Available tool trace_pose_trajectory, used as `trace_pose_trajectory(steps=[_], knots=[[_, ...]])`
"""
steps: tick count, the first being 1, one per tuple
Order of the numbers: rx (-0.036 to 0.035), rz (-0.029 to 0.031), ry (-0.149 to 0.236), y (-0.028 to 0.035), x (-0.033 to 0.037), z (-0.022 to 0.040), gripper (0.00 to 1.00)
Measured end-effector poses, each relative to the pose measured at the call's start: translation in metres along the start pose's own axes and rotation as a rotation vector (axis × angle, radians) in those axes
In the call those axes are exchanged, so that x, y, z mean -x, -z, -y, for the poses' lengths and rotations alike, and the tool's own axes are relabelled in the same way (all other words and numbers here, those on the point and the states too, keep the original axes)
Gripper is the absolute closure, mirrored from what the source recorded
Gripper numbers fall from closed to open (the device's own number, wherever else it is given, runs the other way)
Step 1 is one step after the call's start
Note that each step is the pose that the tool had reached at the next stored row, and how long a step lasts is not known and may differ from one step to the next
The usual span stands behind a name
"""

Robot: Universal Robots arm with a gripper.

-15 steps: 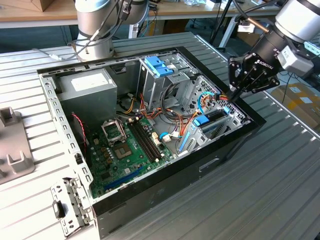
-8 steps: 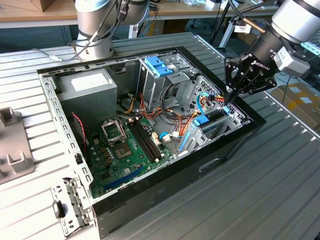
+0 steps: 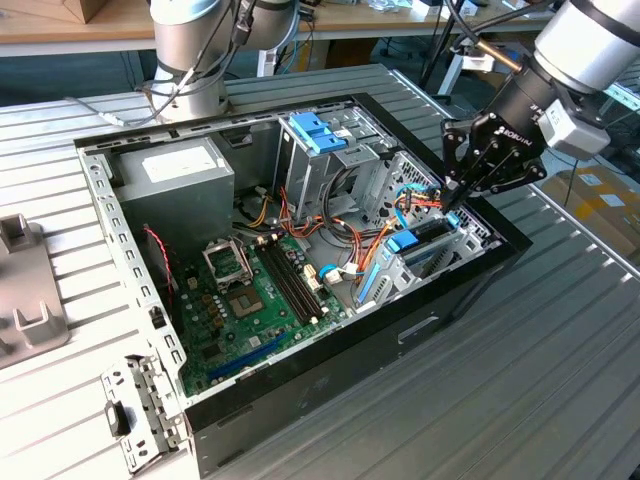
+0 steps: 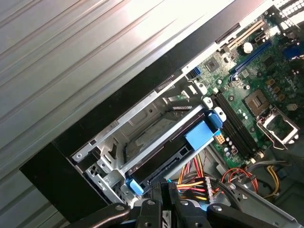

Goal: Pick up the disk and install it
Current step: 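Insert the disk into the insertion slot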

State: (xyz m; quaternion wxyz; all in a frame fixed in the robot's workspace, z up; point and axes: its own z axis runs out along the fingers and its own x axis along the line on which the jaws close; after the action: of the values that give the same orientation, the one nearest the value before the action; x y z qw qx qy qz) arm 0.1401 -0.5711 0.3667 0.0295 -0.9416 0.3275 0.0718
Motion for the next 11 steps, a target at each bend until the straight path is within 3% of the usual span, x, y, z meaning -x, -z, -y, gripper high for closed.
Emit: trace_pose_trajectory(steps=[8, 11], knots=[[-0.0025, 0.0000, -0.015, -0.0099, 0.0039, -0.0043, 0.83], [-0.0075, -0.0005, -0.049, -0.0120, 0.0036, -0.0045, 0.83]])
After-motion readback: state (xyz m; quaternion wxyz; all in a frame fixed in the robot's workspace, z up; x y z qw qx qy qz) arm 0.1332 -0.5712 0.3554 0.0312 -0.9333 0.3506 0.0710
